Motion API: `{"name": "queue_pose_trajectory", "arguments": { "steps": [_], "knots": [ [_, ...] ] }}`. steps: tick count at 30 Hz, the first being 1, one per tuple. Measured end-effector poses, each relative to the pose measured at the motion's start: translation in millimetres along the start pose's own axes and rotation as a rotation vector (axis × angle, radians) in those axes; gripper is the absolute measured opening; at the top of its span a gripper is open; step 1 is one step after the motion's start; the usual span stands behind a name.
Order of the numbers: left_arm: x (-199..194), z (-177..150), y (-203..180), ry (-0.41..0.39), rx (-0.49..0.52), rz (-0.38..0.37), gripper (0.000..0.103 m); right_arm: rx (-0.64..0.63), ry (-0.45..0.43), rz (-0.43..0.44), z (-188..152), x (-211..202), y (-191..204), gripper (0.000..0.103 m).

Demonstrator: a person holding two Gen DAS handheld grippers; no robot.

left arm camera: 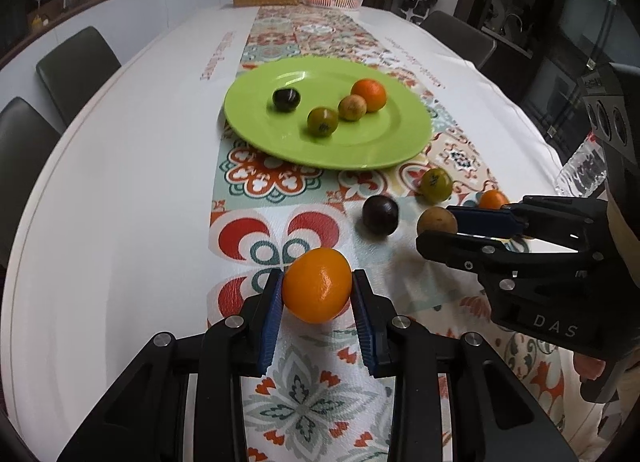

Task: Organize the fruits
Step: 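Carry the mandarin and kiwi onto the green plate and open both grippers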

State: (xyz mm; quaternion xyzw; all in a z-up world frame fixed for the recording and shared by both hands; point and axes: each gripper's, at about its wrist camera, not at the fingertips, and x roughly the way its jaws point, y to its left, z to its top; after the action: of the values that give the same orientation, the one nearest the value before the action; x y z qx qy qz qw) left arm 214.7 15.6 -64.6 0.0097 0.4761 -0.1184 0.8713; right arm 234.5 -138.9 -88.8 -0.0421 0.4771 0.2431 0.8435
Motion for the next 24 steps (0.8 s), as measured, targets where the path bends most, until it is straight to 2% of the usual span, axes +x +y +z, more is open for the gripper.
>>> {"name": "queue_pose_trajectory", "arguments": {
  "steps": [15,24],
  "knots": [
    [-47,13,-15,-0.121,0.027,-0.006,0.033,-0.007,-0.106,0.002,6,-47,5,0.031],
    [-68,36,-19,-0.2,0.038,0.002,0.033,0.0,-0.175,-0.007,25,-68,0,0.031]
  ]
}}
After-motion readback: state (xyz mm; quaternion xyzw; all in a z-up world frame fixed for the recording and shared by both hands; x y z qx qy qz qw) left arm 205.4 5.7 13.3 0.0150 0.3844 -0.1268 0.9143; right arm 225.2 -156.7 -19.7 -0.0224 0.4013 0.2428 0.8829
